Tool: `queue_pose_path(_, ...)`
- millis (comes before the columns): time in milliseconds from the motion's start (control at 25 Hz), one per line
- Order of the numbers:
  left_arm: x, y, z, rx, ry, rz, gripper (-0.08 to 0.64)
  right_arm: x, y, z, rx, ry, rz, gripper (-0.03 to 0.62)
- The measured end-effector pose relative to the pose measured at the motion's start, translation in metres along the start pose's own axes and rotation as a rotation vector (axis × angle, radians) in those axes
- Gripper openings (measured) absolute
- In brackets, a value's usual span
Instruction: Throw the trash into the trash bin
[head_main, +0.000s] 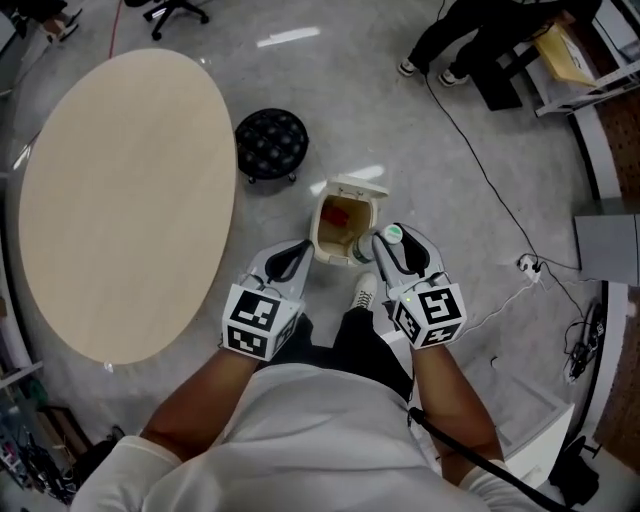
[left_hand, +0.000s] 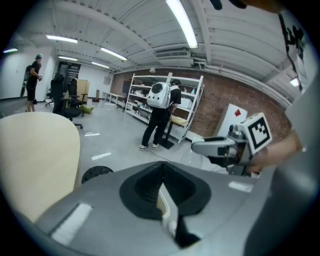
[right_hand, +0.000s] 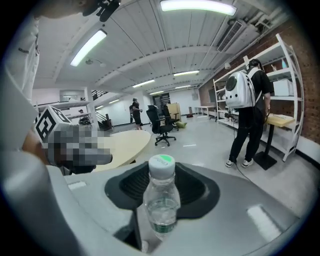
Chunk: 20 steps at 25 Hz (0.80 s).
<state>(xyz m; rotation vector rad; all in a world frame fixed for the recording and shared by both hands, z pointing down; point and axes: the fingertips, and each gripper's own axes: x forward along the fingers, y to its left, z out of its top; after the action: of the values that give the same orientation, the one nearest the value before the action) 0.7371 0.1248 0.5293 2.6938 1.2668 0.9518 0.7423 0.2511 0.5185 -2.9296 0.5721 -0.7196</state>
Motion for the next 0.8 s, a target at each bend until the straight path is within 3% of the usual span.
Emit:
queue_pose_path(240,0.036,0.004,-0.025,-0.028,0.063,0.066,0.006,0.044,-0.016,-0.055,0.005,0.045,0.076,0.159)
queue_pose_path(480,0.068,0.003,-0.061,-0.03,0.149,0.066,0.006,0.091,-0.045,-0.118,0.024,0.116,0.097,0.158)
queue_pose_path(800,0.111,0.023,-0.127,-0.115,0.199,0.121,0.006,0.151,-0.054,-0.204,-0.024,0.212,0.137,0.16)
